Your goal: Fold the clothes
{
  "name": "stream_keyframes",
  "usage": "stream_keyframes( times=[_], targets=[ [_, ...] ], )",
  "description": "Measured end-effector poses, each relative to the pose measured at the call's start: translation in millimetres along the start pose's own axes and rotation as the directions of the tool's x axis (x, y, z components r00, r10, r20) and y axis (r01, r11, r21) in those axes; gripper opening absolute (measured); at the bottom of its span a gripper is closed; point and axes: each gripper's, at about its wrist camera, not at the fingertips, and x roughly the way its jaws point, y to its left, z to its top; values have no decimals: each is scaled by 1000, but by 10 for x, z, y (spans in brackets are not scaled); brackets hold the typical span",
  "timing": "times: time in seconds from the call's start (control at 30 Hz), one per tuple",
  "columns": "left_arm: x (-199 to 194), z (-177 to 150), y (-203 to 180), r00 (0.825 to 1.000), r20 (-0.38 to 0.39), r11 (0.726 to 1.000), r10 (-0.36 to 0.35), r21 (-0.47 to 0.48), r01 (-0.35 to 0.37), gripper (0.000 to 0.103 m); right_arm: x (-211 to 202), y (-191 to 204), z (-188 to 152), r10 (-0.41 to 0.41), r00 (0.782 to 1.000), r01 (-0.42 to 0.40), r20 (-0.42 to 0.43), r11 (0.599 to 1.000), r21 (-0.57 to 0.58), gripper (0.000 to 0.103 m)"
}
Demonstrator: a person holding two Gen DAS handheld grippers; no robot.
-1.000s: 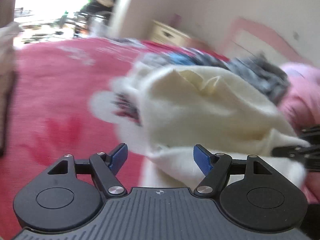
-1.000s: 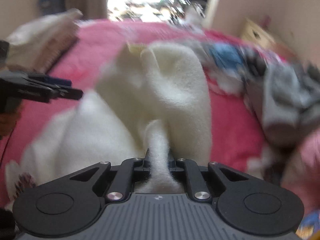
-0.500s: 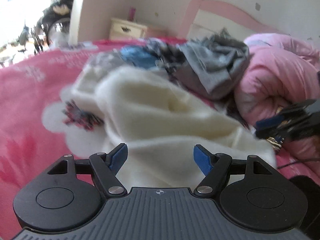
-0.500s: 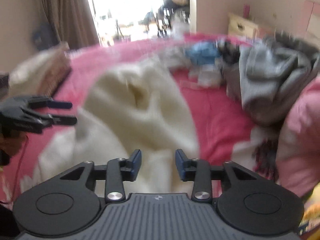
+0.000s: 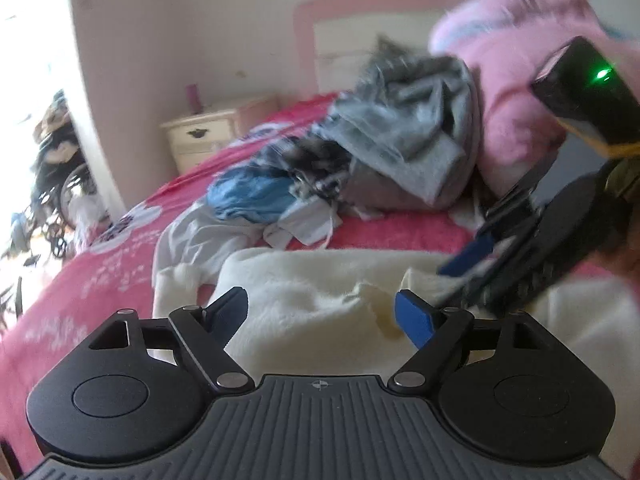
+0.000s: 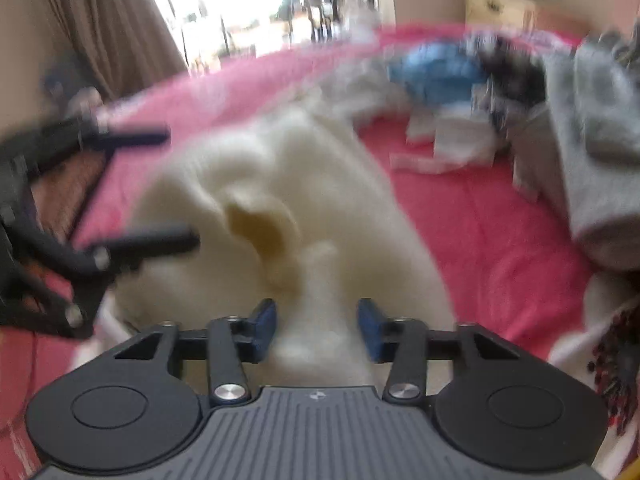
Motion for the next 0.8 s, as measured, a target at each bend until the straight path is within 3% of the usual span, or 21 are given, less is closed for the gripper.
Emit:
stream_keyframes(
  times=[0.03, 0.1, 0.27, 0.33, 0.43, 0.6, 0.7, 0.8],
  targets=[
    [60, -6, -4, 1000, -15, 1000, -2, 23, 2, 82, 1, -27, -40, 4, 1000, -4, 1, 1000, 8, 17],
    [173, -18, -11, 999, -42, 998, -5, 62, 7, 82, -99, -48, -113, 1, 999, -1, 49, 1000, 15, 12],
    [339, -50, 18, 998, -61, 997, -14, 76, 18, 76, -563, 76, -284, -34, 970, 41, 243, 999, -22, 11],
    [348, -50, 50, 998, -49, 998, -41, 43, 43, 65, -727, 86, -363, -25, 956, 31, 293, 999, -17, 11],
    [350, -27, 67, 995, -46, 996, -86, 2, 86, 51, -881, 74, -452, 29, 944, -25, 330, 1000, -19, 10],
    [207, 56, 69, 995, 5, 992, -104, -73, 104, 26, -994, 50, -552, 7, 930, -5, 368, 1000, -7, 10],
    [23, 88, 50, 994, 31, 988, -104, -111, 107, 23, -1101, 36, -601, 20, 923, -21, 385, 1000, -4, 10],
    [-169, 90, -9, 993, 9, 987, -121, -108, 122, 25, -1207, 84, -660, 41, 916, -34, 398, 999, -26, 10]
  ],
)
